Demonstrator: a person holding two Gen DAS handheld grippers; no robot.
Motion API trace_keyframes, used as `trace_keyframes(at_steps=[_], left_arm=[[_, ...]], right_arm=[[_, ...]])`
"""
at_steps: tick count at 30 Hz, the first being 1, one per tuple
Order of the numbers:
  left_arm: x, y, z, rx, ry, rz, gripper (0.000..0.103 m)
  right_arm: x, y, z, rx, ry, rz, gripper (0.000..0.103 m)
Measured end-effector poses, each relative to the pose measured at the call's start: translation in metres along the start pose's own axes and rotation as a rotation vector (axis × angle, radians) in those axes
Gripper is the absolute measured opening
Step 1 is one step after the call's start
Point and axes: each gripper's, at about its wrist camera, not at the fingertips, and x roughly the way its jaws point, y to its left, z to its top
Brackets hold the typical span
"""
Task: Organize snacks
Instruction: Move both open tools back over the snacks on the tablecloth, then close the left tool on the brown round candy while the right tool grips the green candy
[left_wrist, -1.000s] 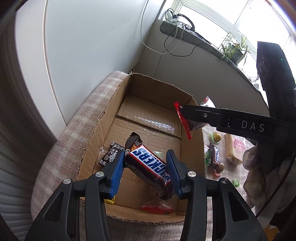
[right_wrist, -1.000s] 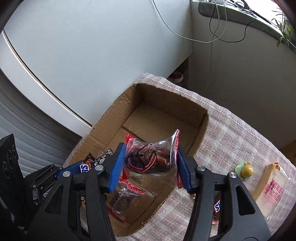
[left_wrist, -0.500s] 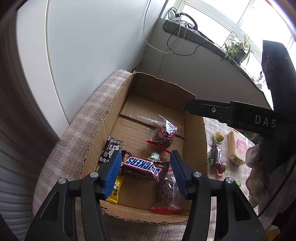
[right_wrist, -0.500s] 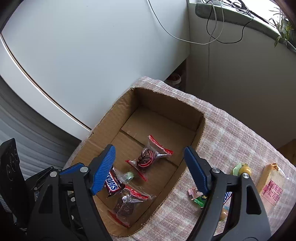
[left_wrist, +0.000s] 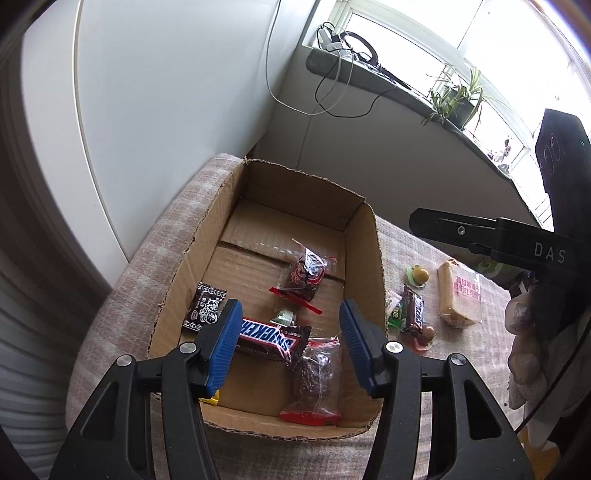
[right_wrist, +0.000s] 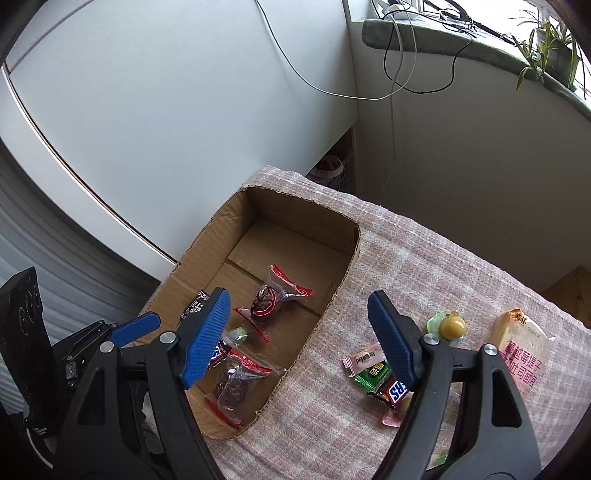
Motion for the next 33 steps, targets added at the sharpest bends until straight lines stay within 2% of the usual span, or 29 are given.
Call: trace_keyframes(at_steps=[8,17,22,27,31,33], left_arm=[[0.001,-0.029,-0.001,0.055,0.007,-0.058,0.053],[0.015,-0.079,-0.01,0.15,0.053,-0.147,0.051],[0.028,-0.11,-0.022,0.209,0.1,-0.199,0.043],[0.043,-0.139,-0.036,0.268,0.148,-0.246,0.034],[0.058,-0.158,-0.043,0.296,0.173,-0.272,0.027],[0.066,-0.166,-0.045,0.298,0.18,-0.28,0.027]], right_arm=[[-0.045,-0.053,-0.03,0.091,-0.03,-0.054,0.079],[-0.085,-0.108,-0.086,0.199,-0.044,-0.125,0.079],[-0.095,-0.133,-0.12,0.245,-0.041,-0.164,0.079],[-0.086,-0.139,-0.151,0.231,-0.004,-0.157,0.064],[-0.07,-0.138,-0.169,0.175,0.037,-0.119,0.052],[-0.059,-0.138,-0.175,0.143,0.058,-0.095,0.046]])
